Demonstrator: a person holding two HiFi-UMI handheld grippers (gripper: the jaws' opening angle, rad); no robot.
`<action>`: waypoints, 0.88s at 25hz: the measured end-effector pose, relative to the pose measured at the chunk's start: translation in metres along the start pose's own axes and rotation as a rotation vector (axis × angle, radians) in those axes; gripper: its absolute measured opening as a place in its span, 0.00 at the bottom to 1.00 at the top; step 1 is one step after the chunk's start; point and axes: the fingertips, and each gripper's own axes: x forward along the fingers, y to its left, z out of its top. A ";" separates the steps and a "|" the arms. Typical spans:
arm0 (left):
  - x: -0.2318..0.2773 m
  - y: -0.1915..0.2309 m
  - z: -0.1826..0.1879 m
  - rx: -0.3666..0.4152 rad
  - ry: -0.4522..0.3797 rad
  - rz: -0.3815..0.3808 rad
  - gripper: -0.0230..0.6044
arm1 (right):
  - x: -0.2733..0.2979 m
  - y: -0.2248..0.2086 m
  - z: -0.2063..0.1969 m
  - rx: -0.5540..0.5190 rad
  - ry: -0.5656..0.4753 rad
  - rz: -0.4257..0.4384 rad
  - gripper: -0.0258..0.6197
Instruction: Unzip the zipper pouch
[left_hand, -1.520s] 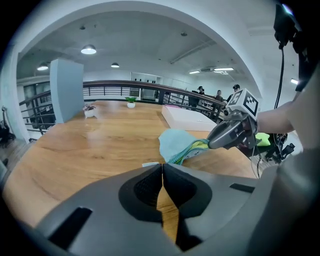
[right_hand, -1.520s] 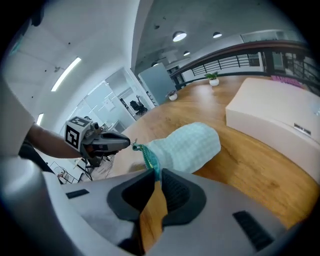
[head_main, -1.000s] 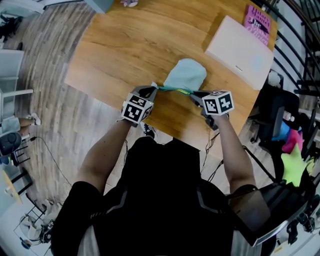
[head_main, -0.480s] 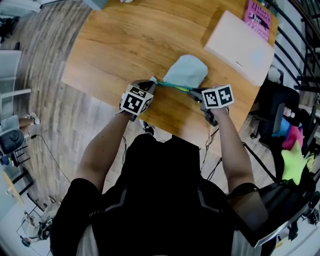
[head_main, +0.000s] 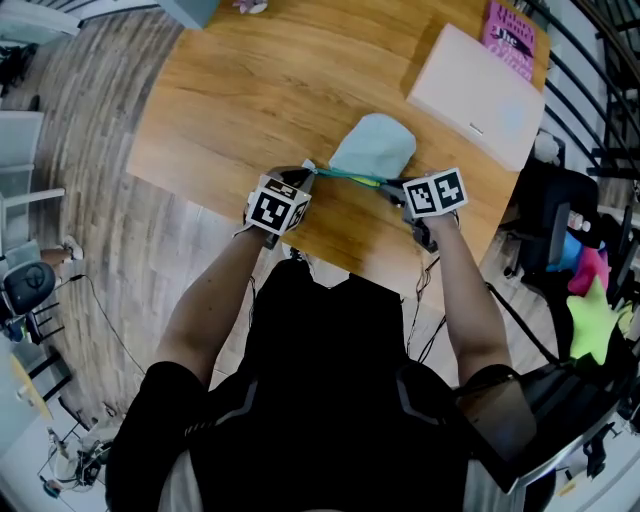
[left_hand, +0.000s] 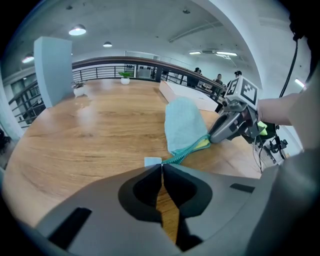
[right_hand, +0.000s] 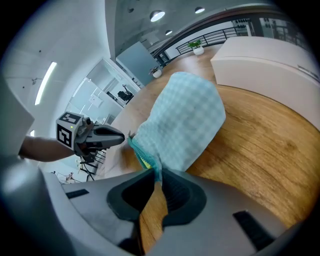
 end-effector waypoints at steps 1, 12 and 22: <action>-0.004 -0.002 0.005 0.002 -0.023 -0.004 0.09 | 0.000 0.001 -0.001 -0.017 0.001 -0.009 0.13; -0.038 0.003 0.024 0.059 -0.166 -0.019 0.09 | -0.017 0.019 0.010 -0.070 -0.102 -0.140 0.31; -0.127 0.025 0.055 0.095 -0.396 -0.018 0.09 | -0.077 0.071 0.029 -0.066 -0.340 -0.250 0.31</action>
